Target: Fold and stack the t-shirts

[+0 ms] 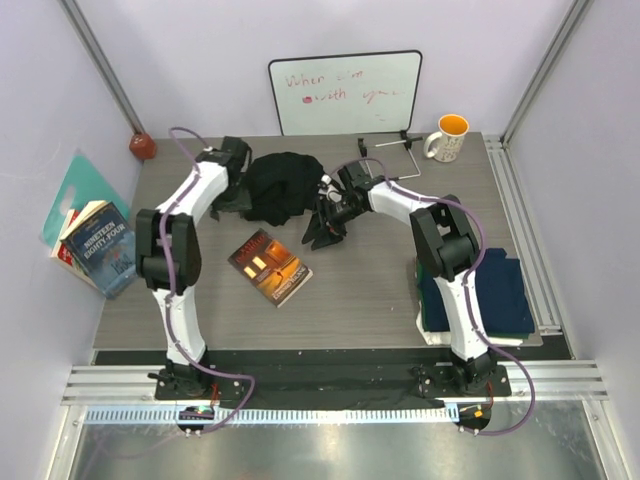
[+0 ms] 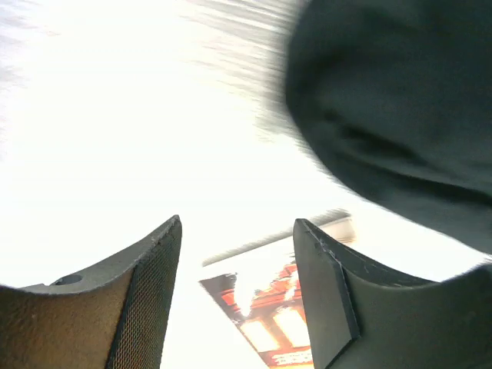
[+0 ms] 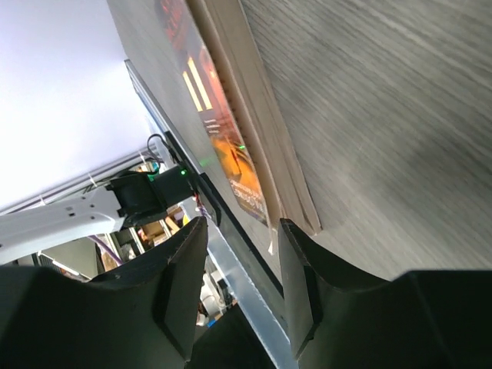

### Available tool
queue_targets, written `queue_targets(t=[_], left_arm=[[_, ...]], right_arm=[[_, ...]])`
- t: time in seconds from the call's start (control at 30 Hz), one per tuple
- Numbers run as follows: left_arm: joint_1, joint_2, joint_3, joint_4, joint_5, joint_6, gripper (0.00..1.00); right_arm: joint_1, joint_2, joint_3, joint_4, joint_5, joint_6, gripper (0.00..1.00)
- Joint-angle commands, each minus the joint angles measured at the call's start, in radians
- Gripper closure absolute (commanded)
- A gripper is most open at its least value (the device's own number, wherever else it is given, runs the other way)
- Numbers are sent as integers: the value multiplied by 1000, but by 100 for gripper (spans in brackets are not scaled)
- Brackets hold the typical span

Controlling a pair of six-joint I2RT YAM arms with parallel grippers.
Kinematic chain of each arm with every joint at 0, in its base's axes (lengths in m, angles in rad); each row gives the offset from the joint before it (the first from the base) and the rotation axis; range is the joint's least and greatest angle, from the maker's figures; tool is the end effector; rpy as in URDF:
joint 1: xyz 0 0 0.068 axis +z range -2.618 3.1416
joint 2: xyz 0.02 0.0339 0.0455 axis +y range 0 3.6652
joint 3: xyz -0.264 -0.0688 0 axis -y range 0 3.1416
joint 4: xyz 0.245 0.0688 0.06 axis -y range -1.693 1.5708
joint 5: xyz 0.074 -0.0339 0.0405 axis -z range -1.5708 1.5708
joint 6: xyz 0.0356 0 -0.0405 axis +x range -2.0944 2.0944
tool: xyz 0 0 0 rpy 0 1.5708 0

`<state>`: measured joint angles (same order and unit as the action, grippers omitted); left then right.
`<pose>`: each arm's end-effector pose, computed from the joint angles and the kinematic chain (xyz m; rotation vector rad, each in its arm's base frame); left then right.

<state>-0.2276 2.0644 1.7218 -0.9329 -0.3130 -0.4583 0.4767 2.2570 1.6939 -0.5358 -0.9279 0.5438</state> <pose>0.4188 -0.0858 0.2170 -0.3803 2.7222 0.2709 0.4044 0.2409 0.1528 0.2324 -2.6899 -1.4852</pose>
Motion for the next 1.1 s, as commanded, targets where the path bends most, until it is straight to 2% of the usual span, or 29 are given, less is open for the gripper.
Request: queue_targets(t=[0.0,0.1,0.2,0.33,0.43,0.57,0.7,1.07], left_arm=[[69,-162,-97,-21,-5,-74,39],[94,-207,-152,-43,14,-92,39],[94,-243,-237,-55,104,-124,39],[94,-325,-395,31,343,-190,35],[96,-385,-516,84,464,-239,34],[96,-438,-583,126,575,-276,33],[97,-466,-629,128,623,-280,33],[132,-506,-818,198,618,-267,33]], right_arm=[[11,30,58,-26,-11,-24,52],[16,55,79,-35,0,-36,53],[20,76,95,-39,4,-38,53],[25,99,113,-47,9,-38,53],[34,121,128,-46,9,-36,52],[68,150,153,-43,3,-22,53],[109,176,170,-43,8,-22,53],[203,237,176,-66,64,-34,54]])
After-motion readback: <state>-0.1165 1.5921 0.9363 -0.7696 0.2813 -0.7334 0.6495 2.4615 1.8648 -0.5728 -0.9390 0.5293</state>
